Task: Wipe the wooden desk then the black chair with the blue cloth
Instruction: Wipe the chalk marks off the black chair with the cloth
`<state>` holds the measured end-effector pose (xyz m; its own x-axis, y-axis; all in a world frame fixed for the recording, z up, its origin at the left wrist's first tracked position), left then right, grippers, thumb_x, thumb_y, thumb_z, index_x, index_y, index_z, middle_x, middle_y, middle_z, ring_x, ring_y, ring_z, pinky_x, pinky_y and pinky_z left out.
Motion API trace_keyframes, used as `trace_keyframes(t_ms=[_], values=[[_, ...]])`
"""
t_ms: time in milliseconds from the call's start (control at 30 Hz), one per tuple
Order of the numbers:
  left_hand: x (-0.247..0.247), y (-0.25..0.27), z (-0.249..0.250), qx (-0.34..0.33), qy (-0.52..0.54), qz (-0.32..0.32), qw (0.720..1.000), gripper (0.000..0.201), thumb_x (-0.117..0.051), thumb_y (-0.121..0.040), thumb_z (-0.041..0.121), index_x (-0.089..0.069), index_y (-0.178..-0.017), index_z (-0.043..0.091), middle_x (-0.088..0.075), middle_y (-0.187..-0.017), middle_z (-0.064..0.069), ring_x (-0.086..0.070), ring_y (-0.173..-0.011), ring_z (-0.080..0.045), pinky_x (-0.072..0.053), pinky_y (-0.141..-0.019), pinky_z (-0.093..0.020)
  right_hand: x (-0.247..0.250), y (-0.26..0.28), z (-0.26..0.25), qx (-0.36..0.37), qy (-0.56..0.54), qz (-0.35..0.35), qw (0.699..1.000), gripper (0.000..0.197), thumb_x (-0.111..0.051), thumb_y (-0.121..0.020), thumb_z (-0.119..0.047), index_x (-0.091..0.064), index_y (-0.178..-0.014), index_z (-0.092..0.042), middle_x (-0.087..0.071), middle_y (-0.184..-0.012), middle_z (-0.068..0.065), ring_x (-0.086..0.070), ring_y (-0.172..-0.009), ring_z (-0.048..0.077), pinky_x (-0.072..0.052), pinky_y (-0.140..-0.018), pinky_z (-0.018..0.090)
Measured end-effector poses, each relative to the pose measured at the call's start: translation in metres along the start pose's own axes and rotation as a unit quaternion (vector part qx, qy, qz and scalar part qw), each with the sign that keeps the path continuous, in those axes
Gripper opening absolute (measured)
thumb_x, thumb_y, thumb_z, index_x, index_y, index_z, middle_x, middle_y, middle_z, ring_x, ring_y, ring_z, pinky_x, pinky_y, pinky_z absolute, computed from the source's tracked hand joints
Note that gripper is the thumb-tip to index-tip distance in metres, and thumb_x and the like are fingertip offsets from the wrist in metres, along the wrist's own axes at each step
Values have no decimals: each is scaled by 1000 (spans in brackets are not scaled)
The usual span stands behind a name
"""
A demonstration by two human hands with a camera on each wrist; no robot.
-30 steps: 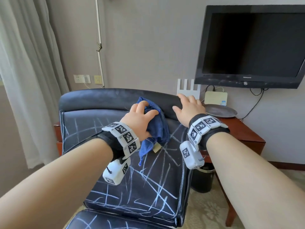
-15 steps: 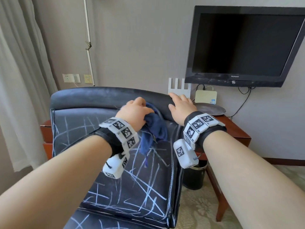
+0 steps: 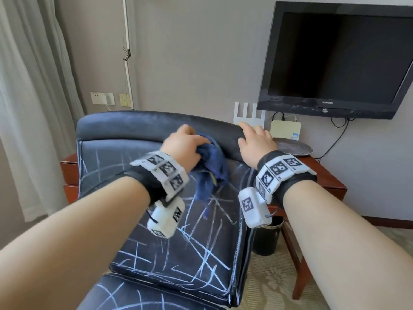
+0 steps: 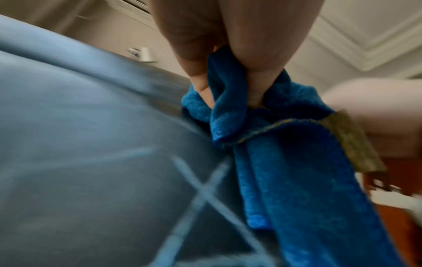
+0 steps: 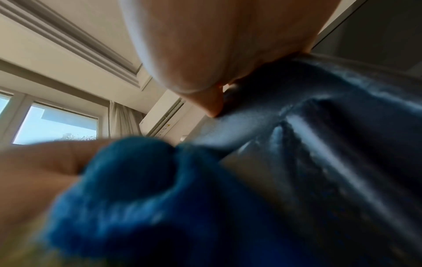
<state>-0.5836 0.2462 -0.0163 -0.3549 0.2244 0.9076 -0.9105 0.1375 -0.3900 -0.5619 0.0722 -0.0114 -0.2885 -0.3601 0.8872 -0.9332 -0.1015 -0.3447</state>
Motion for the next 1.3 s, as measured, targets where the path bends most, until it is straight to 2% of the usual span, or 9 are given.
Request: trace_keyframes(t_ms=[100, 200, 467, 600, 700, 900, 1033, 1167, 1300], values=[[-18, -2, 37, -59, 14, -7, 998, 39, -52, -88, 20, -55, -126, 28, -39, -123, -7, -43, -112, -30, -38, -84, -32, 3, -1, 4, 2, -37, -12, 999, 47, -29, -99, -20, -24, -146, -27, -31, -145, 10, -27, -132, 28, -22, -107, 35], [-21, -5, 38, -29, 47, -17, 998, 40, -52, -86, 22, -55, -125, 25, -40, -123, -7, -45, -110, -30, -34, -76, -28, 12, -2, 11, 14, -98, -57, 993, 48, -29, -100, -15, -24, -147, -25, -27, -150, 11, -24, -138, 26, -18, -109, 28], [-33, 9, 87, -115, 6, -15, 993, 41, -49, -91, 23, -49, -132, 26, -36, -127, -6, -38, -116, -29, -40, -84, -33, 24, 6, 17, 12, -185, -83, 979, 46, -30, -102, -19, -25, -147, -26, -24, -153, 3, -24, -138, 17, -20, -100, 19], [-32, 6, 80, -125, -61, 3, 990, 40, -44, -93, 13, -50, -131, 24, -37, -133, -5, -37, -118, -27, -37, -87, -34, 23, 7, 16, 24, -181, -84, 980, 46, -30, -102, -19, -26, -147, -23, -22, -154, 4, -20, -140, 17, -16, -109, 24], [-17, 1, 42, -77, -68, -2, 995, 38, -47, -91, 14, -54, -127, 25, -40, -131, -5, -40, -116, -29, -39, -87, -35, 21, 6, 14, 31, -159, -87, 983, 46, -30, -101, -19, -25, -147, -22, -23, -153, 5, -21, -140, 18, -15, -111, 27], [0, -10, -8, 26, -31, -32, 999, 42, -59, -82, 17, -56, -123, 24, -43, -121, -9, -49, -101, -33, -37, -74, -31, 19, 2, 6, 24, -108, -77, 991, 46, -27, -101, -21, -23, -148, -21, -24, -153, 6, -23, -140, 21, -18, -112, 32], [3, 0, -24, 39, -22, -6, 999, 44, -53, -88, 11, -55, -129, 27, -38, -124, -10, -46, -110, -33, -38, -85, -34, 15, 2, 3, 12, -81, -41, 996, 46, -30, -100, -21, -27, -146, -17, -30, -150, 8, -28, -137, 25, -22, -110, 33], [7, 11, -7, -33, -5, -1, 999, 47, -52, -88, 12, -54, -130, 32, -37, -128, -7, -44, -111, -28, -35, -81, -29, 8, -2, -11, -32, -45, -1, 998, 46, -30, -100, -34, -31, -142, -17, -35, -146, 9, -31, -133, 29, -25, -107, 36], [-11, 13, 21, -112, 0, 24, 993, 47, -53, -89, 18, -51, -131, 37, -35, -128, -3, -38, -114, -26, -39, -90, -32, 6, -3, -12, -41, -45, 15, 998, 46, -28, -99, -38, -32, -141, -18, -35, -146, 8, -30, -133, 29, -25, -107, 38]])
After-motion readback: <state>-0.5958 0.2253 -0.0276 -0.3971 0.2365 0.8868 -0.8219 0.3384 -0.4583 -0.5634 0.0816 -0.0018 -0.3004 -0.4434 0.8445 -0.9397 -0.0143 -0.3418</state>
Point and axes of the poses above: each hand's wrist, its own y-axis away from the middle knuckle, its own x-axis out of the back of the hand, z = x × y, the point moved 2 cm from there along -y, towards the middle knuckle
